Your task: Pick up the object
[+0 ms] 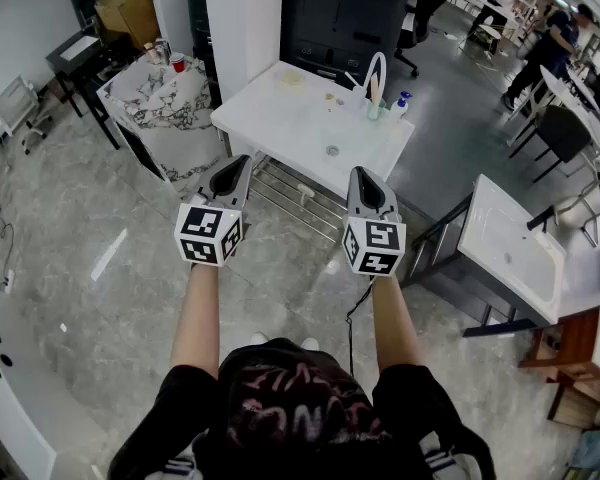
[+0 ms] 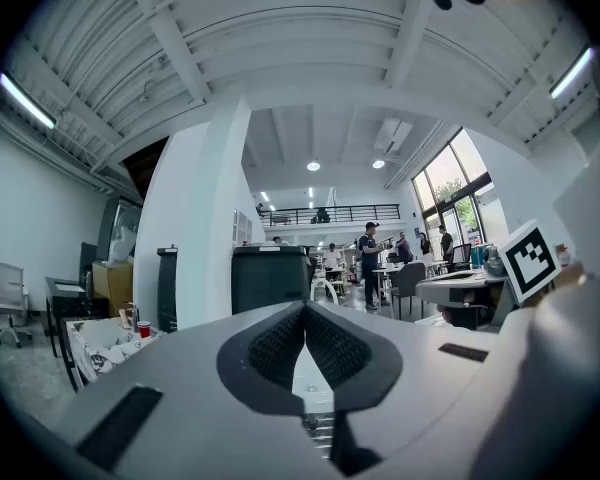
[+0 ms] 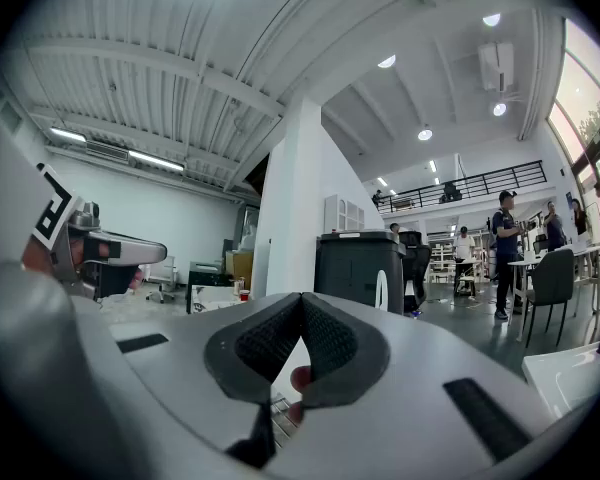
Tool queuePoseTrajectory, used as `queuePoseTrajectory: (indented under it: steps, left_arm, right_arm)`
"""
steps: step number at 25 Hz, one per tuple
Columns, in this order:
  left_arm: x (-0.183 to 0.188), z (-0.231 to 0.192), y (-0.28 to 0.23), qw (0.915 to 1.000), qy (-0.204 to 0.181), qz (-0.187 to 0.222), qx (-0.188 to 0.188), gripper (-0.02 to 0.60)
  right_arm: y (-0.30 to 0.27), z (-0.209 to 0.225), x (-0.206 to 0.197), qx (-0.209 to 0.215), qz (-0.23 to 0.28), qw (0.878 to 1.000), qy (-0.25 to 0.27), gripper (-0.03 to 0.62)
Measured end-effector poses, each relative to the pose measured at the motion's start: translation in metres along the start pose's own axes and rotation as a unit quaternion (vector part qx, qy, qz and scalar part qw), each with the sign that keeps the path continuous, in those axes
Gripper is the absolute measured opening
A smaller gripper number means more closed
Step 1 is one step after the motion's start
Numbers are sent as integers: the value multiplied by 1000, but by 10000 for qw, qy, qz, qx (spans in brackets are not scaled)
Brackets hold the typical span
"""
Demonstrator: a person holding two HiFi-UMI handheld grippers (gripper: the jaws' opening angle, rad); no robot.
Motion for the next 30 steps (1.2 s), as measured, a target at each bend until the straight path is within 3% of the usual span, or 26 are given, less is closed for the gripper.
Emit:
queuePoseTrajectory:
  steps: [18,30]
  left_arm:
    - [-2,-7,9,10000,18,-21,14,15]
    - [-17,-40,19,10000,48,7,-45,15]
  right_arm:
    - [1,-12,2,76,87,9999,-18,14]
    - [-12,-45,-6,-9,97,9999,59,14]
Point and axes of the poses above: the fingertips, and each gripper's own axes: y backward along the fingers, z to its right, x out of its top, the point moved 9 cm from there along y, backward along the fingers, and after that the axes turned 11 degrees about -y, right-handed, at the moved point
